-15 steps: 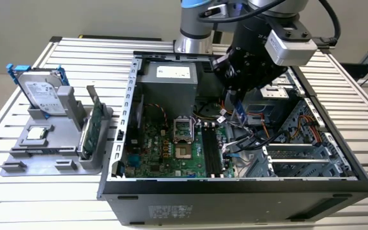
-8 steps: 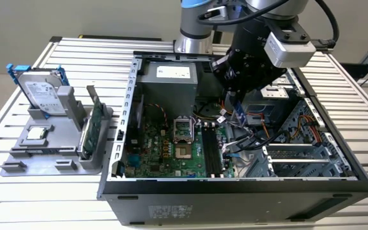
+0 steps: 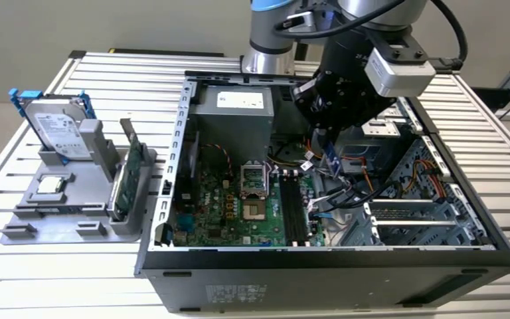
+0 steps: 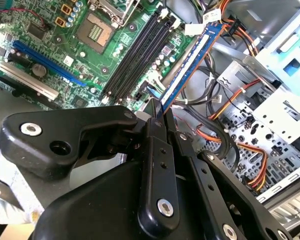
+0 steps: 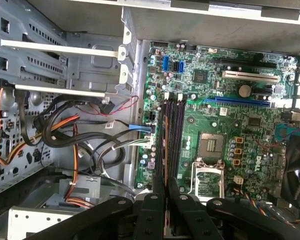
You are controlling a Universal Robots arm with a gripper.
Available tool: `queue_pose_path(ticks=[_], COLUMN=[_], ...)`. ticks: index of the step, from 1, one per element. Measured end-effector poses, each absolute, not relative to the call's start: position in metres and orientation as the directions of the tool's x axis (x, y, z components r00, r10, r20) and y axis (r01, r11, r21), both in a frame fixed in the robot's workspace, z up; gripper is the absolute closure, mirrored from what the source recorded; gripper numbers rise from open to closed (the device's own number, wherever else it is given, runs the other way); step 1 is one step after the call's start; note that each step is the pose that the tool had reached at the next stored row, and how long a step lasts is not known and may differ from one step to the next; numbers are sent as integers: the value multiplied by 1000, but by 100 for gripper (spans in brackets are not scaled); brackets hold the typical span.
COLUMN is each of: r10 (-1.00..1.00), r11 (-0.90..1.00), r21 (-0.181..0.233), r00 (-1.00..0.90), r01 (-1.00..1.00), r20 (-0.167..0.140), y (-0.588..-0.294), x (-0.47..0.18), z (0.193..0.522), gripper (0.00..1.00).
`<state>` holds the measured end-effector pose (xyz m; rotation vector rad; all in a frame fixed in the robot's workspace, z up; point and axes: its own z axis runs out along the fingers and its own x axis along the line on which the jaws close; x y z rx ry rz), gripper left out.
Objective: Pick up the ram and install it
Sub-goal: 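Insert the ram into the slot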
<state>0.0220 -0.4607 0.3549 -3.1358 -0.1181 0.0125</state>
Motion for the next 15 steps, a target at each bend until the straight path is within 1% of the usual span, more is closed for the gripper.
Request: queue_pose_path(ticks=[15], r10=[75], r11=[-997], r21=[-1], r00=[997], r01=[75], r20=[-8], y=[-461], x=[22], z=[349], gripper=[100])
